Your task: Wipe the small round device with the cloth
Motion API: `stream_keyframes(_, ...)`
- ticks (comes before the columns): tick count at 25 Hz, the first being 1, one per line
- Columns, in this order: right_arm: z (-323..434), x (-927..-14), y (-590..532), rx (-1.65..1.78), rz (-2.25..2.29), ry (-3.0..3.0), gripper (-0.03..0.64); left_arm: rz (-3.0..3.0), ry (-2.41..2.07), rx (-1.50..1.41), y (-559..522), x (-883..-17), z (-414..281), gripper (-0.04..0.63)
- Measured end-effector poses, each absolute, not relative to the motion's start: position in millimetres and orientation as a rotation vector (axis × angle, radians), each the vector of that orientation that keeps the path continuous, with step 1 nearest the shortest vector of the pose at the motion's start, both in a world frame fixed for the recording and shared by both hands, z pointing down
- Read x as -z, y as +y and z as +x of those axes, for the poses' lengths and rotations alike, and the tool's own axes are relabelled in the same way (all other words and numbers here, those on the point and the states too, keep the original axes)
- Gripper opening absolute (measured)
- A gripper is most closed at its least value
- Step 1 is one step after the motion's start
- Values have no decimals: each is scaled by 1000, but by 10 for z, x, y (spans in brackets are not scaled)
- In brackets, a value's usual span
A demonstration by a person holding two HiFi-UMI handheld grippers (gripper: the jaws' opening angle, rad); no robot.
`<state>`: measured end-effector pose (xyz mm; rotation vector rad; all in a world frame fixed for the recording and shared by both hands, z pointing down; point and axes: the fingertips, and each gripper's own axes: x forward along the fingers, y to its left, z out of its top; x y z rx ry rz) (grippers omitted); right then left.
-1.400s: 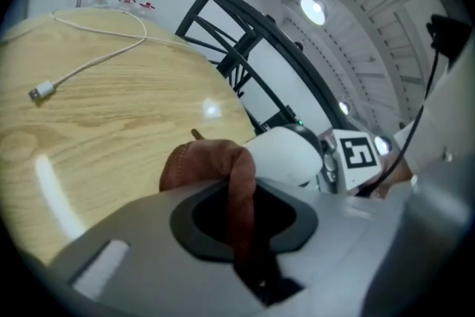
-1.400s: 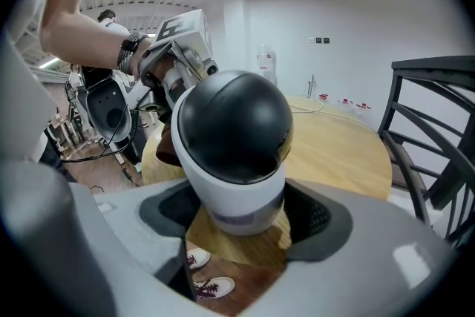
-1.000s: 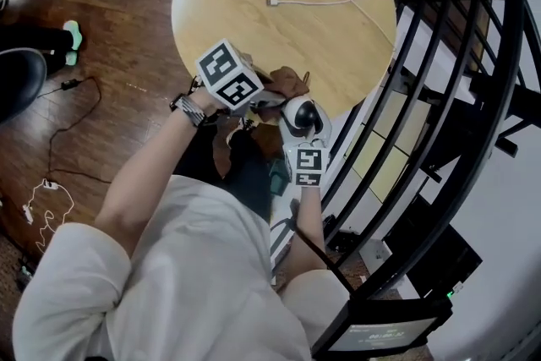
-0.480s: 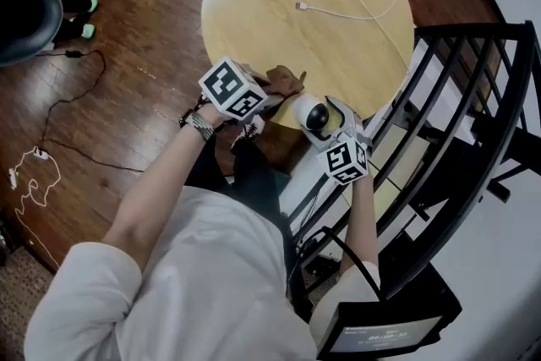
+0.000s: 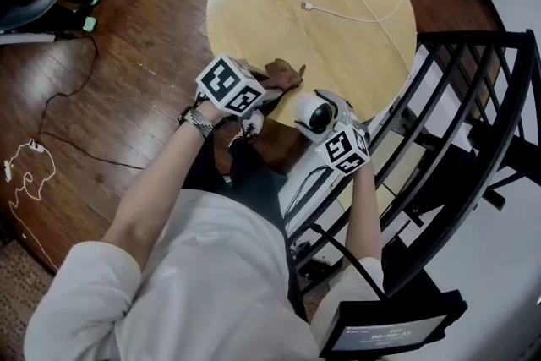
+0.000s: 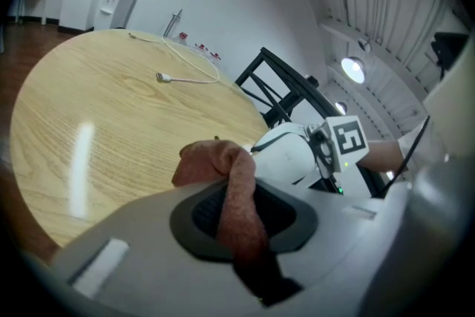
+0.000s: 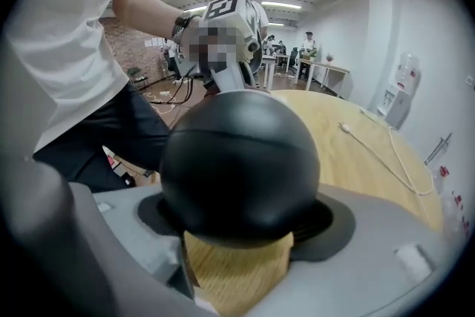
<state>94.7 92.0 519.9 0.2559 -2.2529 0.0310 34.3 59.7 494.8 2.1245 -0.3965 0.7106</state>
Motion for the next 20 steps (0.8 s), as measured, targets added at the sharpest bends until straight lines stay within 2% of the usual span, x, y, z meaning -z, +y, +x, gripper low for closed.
stream_keyframes(8,950,-5173,864,-162,391,-2298,371,2140,-418,-681,465,-4916,351,66)
stream_keyframes(20,1023,-5053,690,-98,386,-2237,371,2140,-405,-664,323,-4903,433,66)
